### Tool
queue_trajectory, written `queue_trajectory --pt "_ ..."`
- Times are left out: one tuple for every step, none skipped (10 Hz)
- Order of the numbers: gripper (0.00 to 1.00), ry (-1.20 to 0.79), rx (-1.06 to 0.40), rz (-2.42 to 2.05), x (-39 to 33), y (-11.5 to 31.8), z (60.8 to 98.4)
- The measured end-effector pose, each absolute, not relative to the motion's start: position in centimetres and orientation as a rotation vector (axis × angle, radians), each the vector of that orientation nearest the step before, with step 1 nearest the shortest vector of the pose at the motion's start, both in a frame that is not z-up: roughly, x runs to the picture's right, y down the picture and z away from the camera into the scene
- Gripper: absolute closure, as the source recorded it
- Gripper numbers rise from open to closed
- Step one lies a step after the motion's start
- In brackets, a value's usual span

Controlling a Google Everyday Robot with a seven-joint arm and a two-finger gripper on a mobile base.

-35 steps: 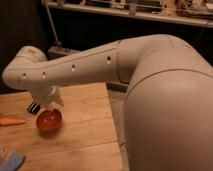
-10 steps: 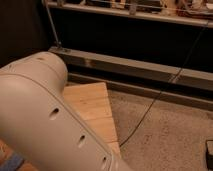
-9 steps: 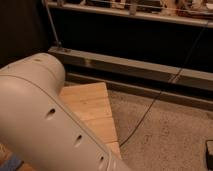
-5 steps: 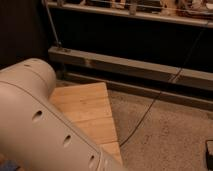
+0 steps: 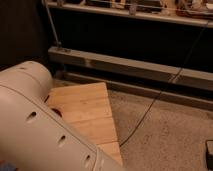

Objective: Knock the bottle over

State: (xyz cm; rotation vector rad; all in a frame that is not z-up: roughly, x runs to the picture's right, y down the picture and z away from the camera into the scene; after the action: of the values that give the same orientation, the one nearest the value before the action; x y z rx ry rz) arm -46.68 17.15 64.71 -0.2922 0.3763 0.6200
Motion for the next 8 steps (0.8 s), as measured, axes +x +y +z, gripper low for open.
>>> queue_trajectory --pt "1.00 0.363 -0.398 0.554 -48.2 21.6 63.0" --pt "1.00 0.352 -0.439 0.521 -49.0 23.4 62.2" --pt "1.00 0.342 -0.461 0.498 -49.3 24.3 62.0" --pt "1.00 0.319 -0.492 0.476 -50.0 24.9 61.4" --pt "1.00 0.301 -0.506 0.471 -50.5 25.0 61.0" --pt "1.00 0.257 -0.521 0.473 -51.4 24.7 60.2" --pt "1.00 0.213 -0.514 0.481 -52.1 23.7 59.7" --pt "1.00 0.180 -0.508 0.483 -52.7 23.0 59.2"
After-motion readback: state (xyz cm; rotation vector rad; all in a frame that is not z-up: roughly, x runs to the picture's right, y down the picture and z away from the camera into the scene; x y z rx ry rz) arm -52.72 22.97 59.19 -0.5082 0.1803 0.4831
